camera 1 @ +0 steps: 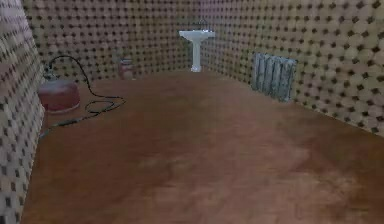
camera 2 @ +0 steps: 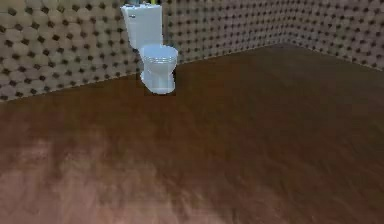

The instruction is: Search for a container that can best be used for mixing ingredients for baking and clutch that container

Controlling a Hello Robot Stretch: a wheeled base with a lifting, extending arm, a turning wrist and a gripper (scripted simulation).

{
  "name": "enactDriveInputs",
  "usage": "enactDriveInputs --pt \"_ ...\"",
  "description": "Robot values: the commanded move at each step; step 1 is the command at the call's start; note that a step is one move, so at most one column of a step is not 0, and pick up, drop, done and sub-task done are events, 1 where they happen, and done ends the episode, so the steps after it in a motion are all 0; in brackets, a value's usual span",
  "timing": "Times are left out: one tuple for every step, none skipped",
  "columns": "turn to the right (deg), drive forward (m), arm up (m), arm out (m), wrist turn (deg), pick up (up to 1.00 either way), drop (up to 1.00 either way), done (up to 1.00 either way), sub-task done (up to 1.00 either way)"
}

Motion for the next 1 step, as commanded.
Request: enactDriveInputs --pt "45.0 0.0 0.0 0.0 0.0 0.0 0.0 0.0 0.0"
